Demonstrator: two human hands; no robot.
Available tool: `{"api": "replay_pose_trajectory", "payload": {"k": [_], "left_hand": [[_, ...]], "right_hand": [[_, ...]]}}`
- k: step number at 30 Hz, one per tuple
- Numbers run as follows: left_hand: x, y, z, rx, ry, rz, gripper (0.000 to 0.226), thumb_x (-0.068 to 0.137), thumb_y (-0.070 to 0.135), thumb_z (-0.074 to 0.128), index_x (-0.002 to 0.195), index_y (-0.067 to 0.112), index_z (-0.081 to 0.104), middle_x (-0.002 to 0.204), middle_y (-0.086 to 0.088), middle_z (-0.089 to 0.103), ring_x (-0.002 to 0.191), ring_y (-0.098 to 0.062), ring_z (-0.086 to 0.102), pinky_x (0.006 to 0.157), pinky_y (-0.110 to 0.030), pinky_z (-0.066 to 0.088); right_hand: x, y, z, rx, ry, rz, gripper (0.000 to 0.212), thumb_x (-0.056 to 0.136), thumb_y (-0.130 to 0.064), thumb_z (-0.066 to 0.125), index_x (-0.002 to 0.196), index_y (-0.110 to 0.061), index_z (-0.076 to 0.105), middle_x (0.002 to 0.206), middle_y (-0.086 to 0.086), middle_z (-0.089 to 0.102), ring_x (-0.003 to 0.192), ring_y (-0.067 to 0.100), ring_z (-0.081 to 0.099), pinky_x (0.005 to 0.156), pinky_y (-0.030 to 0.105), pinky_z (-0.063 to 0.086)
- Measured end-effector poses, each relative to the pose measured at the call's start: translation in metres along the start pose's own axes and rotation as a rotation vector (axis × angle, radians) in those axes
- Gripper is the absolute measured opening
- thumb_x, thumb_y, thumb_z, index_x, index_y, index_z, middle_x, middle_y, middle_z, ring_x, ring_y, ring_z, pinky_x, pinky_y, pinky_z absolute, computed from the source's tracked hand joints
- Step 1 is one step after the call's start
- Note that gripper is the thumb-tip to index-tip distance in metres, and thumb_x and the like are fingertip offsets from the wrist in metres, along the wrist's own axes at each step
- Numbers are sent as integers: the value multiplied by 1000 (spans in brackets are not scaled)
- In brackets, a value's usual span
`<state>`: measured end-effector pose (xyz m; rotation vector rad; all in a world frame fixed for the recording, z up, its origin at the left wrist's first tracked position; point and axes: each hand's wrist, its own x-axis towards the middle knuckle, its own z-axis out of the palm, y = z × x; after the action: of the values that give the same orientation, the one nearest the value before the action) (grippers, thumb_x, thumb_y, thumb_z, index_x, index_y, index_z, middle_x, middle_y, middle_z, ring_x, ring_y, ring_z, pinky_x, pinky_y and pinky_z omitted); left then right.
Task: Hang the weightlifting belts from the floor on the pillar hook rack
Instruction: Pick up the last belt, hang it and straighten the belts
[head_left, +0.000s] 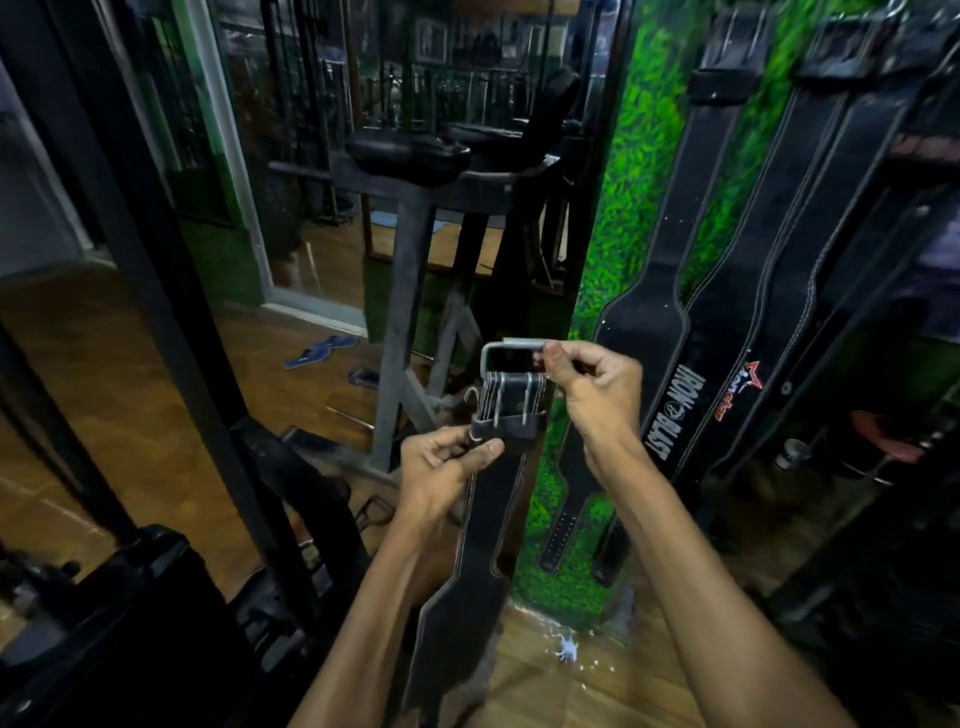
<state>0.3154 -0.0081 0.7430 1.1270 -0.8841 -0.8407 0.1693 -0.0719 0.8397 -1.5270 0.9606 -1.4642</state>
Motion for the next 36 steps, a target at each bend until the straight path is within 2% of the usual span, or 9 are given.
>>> {"api": "replay_pose_trajectory", "payload": {"k": [6, 9, 12, 17, 19, 23, 27, 30, 36], "left_hand": [[99, 36, 44, -51, -87, 56, 12, 78, 1, 83, 82, 12, 79, 81, -1, 79, 74, -6, 70, 69, -17, 55], [149, 64, 79, -90, -134, 130, 9, 82, 1, 80, 90, 4, 79, 83, -2, 78, 77, -8, 68, 74, -22, 56], [194, 97, 117, -120, -174, 172, 13, 85, 1, 77, 95, -6, 76, 74, 4, 74, 63, 3, 62, 53, -8, 44], [264, 151, 178, -121, -224, 239, 9, 84, 15, 81, 81, 7, 78, 78, -1, 73, 80, -17, 63, 71, -30, 48], [292, 172, 201, -119, -235, 260, 22, 80, 28, 86, 78, 8, 78, 78, -5, 69, 81, -23, 59, 71, -37, 44], [337, 210, 238, -96, -266, 311, 92, 46, 66, 92, 92, -10, 67, 88, -10, 60, 85, -26, 50, 73, -44, 35], [362, 234, 262, -85, -321, 234, 49, 63, 46, 89, 87, 5, 73, 83, -10, 60, 77, -23, 56, 74, -40, 39], [378, 228, 266, -63, -317, 208, 28, 82, 30, 84, 86, 10, 66, 75, -9, 62, 64, -14, 63, 61, -25, 51], [386, 200, 260, -34, -334, 185, 30, 81, 34, 85, 76, 11, 65, 64, -1, 55, 75, -21, 59, 75, -39, 46]], "right_hand": [[108, -20, -9, -40, 86, -108, 16, 86, -25, 81, 93, -10, 82, 83, 3, 78, 70, 3, 66, 68, 25, 50], [171, -41, -22, -53, 107, -213, 15, 85, -26, 83, 90, -13, 83, 76, -1, 76, 61, 0, 64, 58, 23, 48], [231, -69, -36, -100, 131, -322, 7, 83, -25, 84, 78, -28, 80, 67, -8, 75, 58, 0, 62, 60, 27, 50], [314, -116, -59, -309, 269, -534, 15, 84, -33, 80, 92, -20, 84, 76, -8, 77, 66, 1, 64, 66, 21, 46], [336, -136, -66, -422, 362, -635, 19, 85, -37, 78, 96, -23, 83, 81, -11, 78, 70, 3, 67, 64, 19, 45], [379, -168, -76, -588, 544, -748, 22, 87, -43, 73, 99, -26, 80, 89, -6, 80, 80, 15, 73, 66, 25, 53], [412, -172, -81, -768, 656, -793, 21, 94, -38, 69, 104, -23, 79, 95, 0, 80, 85, 22, 74, 66, 24, 49], [423, -160, -83, -870, 682, -870, 19, 94, -35, 67, 100, -20, 78, 93, 5, 76, 89, 26, 67, 68, 28, 41], [419, -132, -80, -940, 725, -907, 21, 89, -32, 74, 107, -21, 76, 112, 5, 62, 106, 24, 56, 80, 36, 52]]}}
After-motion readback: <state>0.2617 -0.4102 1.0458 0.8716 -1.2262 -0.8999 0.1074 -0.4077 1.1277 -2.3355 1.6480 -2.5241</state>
